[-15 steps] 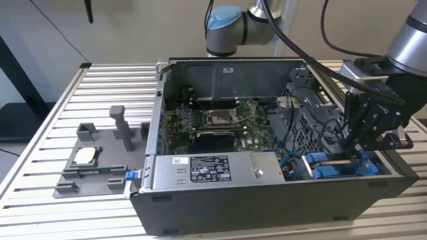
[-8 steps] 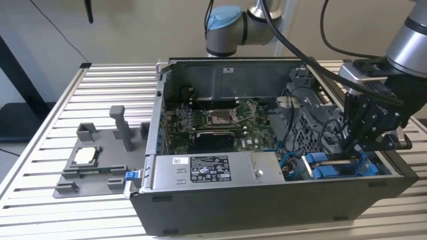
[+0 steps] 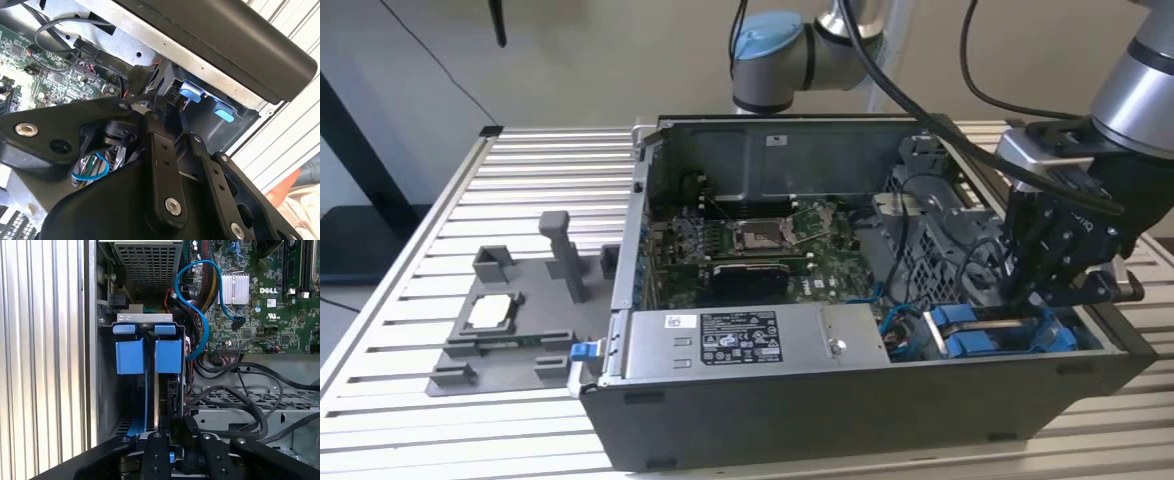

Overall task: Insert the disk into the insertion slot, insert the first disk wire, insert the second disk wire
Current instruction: 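Insert the first disk wire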

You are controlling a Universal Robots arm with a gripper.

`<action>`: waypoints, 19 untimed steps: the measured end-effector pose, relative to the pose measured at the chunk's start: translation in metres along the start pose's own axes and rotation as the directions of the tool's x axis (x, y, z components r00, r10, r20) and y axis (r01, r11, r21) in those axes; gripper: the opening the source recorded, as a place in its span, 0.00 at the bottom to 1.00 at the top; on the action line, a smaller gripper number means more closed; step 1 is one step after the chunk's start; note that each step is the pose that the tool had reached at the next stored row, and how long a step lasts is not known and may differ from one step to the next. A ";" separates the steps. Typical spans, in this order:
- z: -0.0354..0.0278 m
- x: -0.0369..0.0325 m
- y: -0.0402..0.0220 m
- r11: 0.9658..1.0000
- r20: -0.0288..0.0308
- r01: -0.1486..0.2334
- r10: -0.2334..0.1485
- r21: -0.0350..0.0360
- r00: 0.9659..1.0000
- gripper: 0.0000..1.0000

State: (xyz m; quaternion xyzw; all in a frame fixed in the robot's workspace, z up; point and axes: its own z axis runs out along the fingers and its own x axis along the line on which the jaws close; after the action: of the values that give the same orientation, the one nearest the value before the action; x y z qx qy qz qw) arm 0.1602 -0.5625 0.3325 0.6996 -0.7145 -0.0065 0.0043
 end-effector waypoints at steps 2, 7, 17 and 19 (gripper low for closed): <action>-0.0011 0.0000 0.0000 1.000 -0.001 0.000 0.000 0.000 1.000 0.27; -0.0123 0.0000 0.0002 1.000 -0.001 0.000 0.000 0.000 1.000 0.27; -0.0382 -0.0003 0.0006 1.000 -0.001 0.000 0.000 0.000 1.000 0.27; -0.0418 -0.0011 0.0007 1.000 -0.001 0.000 0.000 0.000 1.000 0.27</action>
State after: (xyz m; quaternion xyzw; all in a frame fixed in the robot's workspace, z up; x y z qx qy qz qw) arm 0.1602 -0.5615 0.3743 0.6996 -0.7145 -0.0063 0.0045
